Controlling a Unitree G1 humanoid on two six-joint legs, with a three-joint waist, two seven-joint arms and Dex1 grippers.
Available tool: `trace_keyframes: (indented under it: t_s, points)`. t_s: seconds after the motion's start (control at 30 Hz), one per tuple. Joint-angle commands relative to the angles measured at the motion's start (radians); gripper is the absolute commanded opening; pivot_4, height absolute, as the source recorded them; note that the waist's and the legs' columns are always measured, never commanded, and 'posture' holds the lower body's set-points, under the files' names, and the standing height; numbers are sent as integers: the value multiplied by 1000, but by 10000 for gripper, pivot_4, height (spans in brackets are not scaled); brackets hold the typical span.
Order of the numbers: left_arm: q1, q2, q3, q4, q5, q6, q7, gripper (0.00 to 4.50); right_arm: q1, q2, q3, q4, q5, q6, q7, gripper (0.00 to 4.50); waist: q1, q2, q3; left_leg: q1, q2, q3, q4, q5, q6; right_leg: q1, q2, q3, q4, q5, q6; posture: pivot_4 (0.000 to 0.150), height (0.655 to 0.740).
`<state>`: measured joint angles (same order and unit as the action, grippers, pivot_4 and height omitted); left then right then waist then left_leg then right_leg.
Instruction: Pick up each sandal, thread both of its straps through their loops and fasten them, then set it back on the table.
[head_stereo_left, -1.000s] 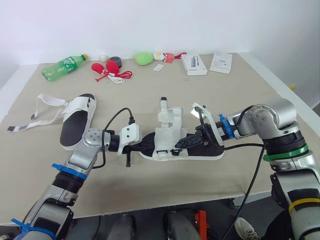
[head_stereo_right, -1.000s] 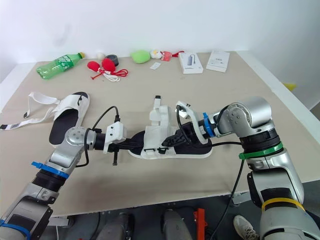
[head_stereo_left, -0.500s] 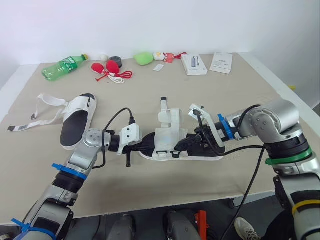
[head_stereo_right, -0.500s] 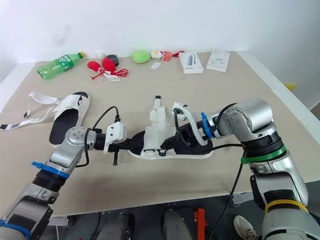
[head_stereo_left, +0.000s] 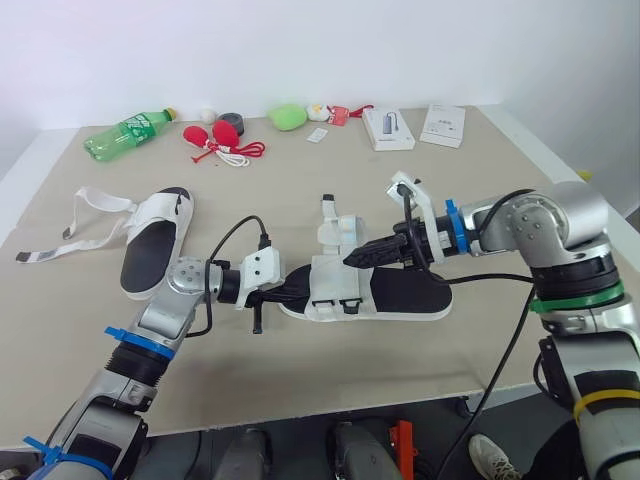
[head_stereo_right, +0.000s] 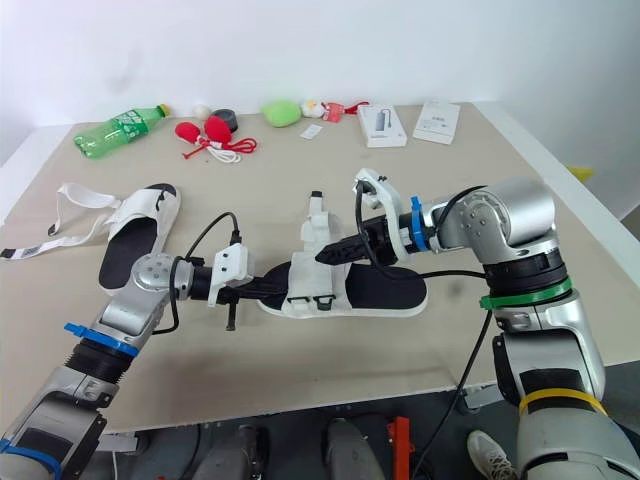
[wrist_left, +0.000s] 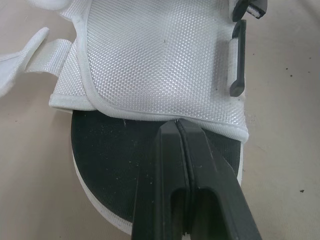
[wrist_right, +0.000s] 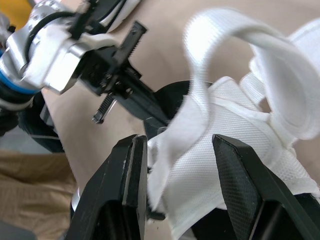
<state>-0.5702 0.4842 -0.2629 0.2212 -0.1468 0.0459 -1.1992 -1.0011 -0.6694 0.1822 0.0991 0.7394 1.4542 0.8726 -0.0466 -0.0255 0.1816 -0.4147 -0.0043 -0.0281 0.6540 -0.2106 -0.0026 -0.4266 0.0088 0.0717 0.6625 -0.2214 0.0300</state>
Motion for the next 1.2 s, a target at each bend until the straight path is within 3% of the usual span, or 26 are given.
trace_keyframes:
  t_s: [0.03, 0.07, 0.13, 0.17, 0.8, 0.9, 1.13, 1.2]
  points:
    - [-4, -2, -14, 12, 19, 2, -1, 0, -8, 10, -59, -11, 6, 12, -15, 14748, 0, 0, 0, 0, 0, 0, 0, 0, 0, 0, 0, 0, 0, 0, 0, 1500, 7400]
    - [-4, -1, -14, 11, 19, 2, -1, 0, 1, 12, -61, -17, 7, 17, -19, 12123, 0, 0, 0, 0, 0, 0, 0, 0, 0, 0, 0, 0, 0, 0, 0, 1500, 7400]
    - [-3, 0, -13, 9, 18, 3, -1, 0, 12, 16, -67, -30, 10, 27, -25, 1771, 0, 0, 0, 0, 0, 0, 0, 0, 0, 0, 0, 0, 0, 0, 0, 1500, 7400]
    - [-1, 1, -13, 8, 18, 4, -1, 0, 19, 18, -71, -43, 16, 36, -27, 825, 0, 0, 0, 0, 0, 0, 0, 0, 0, 0, 0, 0, 0, 0, 0, 1500, 7400]
    - [-3, 0, -15, 16, 23, -4, 0, 0, 150, 31, -130, -265, 87, 150, -82, 825, 0, 0, 0, 0, 0, -1, 0, 0, 0, 0, 0, 0, 0, 0, 0, 1500, 7400]
    - [-5, -1, -16, 18, 23, -6, -1, 0, 151, 2, -124, -279, 69, 110, -80, 9232, 0, 0, 0, 0, 0, 0, 0, 0, 0, 0, 0, 0, 0, 0, 0, 1500, 7400]
    - [-7, -1, -12, 24, 23, -8, 3, 0, 145, -134, -176, -353, 97, 43, -27, 41877, 0, 0, 0, 0, 0, 0, 0, 0, 0, 0, 0, 0, 0, 0, 0, 1500, 7400]
    - [-9, -2, -10, 30, 24, -8, 8, 0, 163, -160, -210, -378, 133, 58, -8, 44276, 1, 0, 0, 0, 0, 0, 0, 0, 0, 0, 0, 0, 0, 0, 0, 1500, 7400]
